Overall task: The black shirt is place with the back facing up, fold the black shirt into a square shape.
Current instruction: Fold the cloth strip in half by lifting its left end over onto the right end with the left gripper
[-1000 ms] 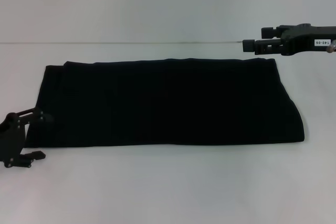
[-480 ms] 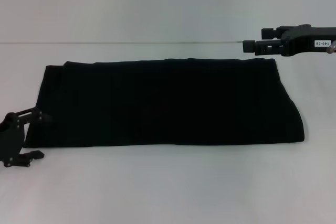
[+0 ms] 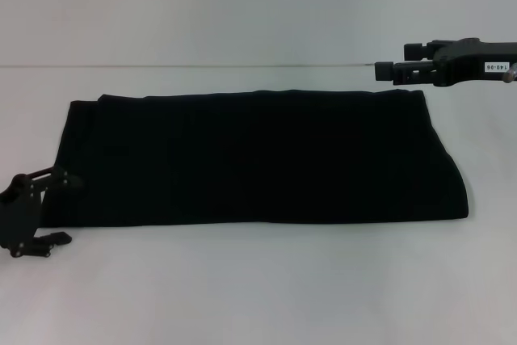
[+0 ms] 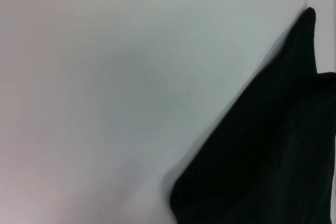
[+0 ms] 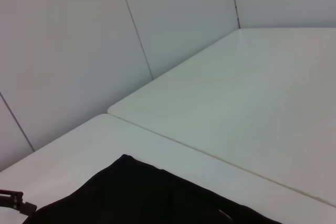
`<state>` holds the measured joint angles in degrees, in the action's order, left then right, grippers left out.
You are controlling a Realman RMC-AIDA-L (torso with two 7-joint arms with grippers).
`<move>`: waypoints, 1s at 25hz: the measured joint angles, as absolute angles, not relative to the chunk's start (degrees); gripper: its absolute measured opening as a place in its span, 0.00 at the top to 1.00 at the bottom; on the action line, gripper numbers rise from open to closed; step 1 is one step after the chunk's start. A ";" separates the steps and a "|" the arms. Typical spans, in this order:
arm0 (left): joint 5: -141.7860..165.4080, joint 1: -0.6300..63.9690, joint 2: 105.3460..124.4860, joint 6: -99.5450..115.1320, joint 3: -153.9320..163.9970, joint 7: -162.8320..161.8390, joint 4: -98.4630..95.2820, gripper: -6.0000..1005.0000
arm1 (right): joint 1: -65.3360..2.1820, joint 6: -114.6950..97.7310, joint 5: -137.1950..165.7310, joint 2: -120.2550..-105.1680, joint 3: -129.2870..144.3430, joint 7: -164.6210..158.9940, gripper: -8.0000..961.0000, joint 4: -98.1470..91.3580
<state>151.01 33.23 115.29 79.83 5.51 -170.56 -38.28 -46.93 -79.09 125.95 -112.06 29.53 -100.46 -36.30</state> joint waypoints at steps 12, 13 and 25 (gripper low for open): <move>150.39 33.31 115.28 77.76 5.54 -170.51 -38.28 0.05 | -46.93 -79.11 125.94 -112.06 29.27 -100.46 0.03 -36.30; 150.37 33.31 115.27 77.55 5.54 -170.51 -38.29 0.05 | -46.91 -79.11 125.95 -112.06 29.25 -100.46 0.03 -36.30; 150.22 32.99 115.18 76.31 4.18 -170.29 -38.69 0.06 | -46.76 -79.03 125.94 -112.06 29.09 -100.40 0.03 -36.30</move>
<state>150.22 32.99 115.18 76.31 4.18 -170.29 -38.69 -46.76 -79.03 125.94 -112.06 29.09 -100.40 -36.30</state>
